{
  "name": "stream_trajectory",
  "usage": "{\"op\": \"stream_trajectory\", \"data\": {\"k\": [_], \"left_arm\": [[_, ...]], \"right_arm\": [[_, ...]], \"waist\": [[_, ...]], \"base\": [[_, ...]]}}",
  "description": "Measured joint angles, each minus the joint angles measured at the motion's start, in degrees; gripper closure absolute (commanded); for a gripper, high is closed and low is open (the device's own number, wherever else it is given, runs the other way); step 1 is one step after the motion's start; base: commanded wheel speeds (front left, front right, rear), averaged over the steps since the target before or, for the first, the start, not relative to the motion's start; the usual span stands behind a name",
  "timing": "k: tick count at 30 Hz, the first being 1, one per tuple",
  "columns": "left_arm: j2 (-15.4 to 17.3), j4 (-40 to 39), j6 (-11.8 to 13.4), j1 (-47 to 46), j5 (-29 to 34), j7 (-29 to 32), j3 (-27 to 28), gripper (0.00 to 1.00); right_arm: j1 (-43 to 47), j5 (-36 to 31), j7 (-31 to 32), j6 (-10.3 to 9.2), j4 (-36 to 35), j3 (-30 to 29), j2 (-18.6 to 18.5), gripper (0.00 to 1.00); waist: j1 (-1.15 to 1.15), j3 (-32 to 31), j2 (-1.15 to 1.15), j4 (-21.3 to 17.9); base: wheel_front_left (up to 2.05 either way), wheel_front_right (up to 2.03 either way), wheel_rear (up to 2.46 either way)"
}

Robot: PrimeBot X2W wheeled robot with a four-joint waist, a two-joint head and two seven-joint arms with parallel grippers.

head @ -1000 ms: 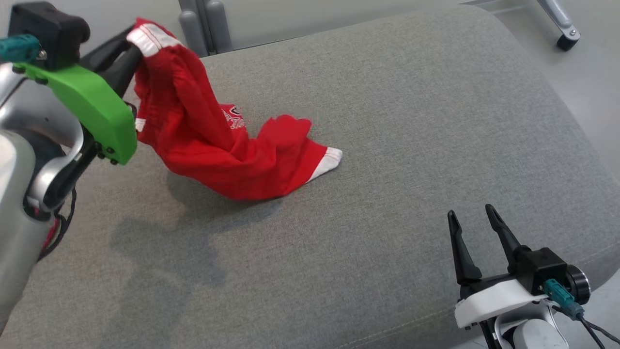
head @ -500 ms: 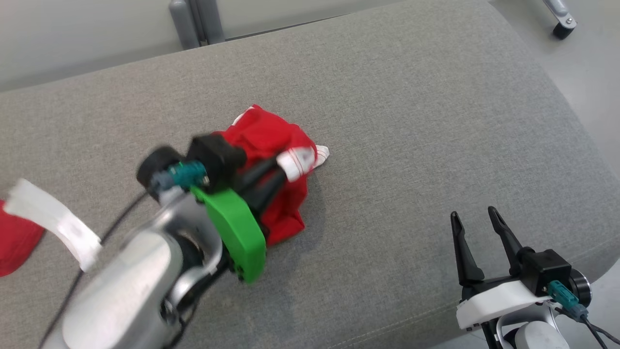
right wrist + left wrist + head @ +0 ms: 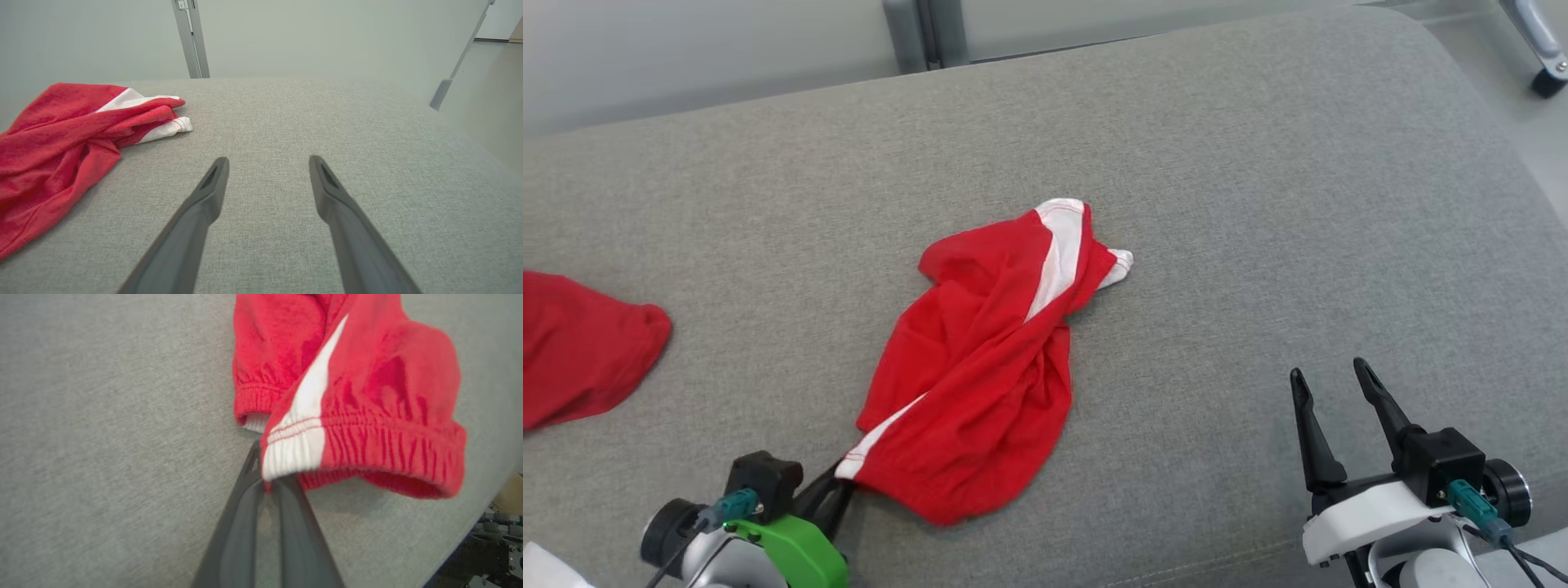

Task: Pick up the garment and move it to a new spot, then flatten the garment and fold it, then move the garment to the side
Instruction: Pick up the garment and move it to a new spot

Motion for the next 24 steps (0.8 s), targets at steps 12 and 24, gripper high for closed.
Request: {"op": "stream_trajectory", "data": {"k": [12,24], "left_arm": [[1.1,10.0,0.6,-9.7,4.6,-12.0,5.5,1.00],[-0.6,13.4,-5.8,-8.8,7.3,-13.3,5.2,1.00]], "right_arm": [[0.3,-0.1,0.0,0.00,1.2,1.2,-0.9,0.00],[1.1,0.0,0.0,0.00,1.0,1.2,-0.9,0.00]], "waist": [[0.00,-2.7,0.00,5.5],[0.00,-3.1,0.00,5.3]], "base": [[0.00,0.00,0.00],[0.00,0.00,0.00]]}}
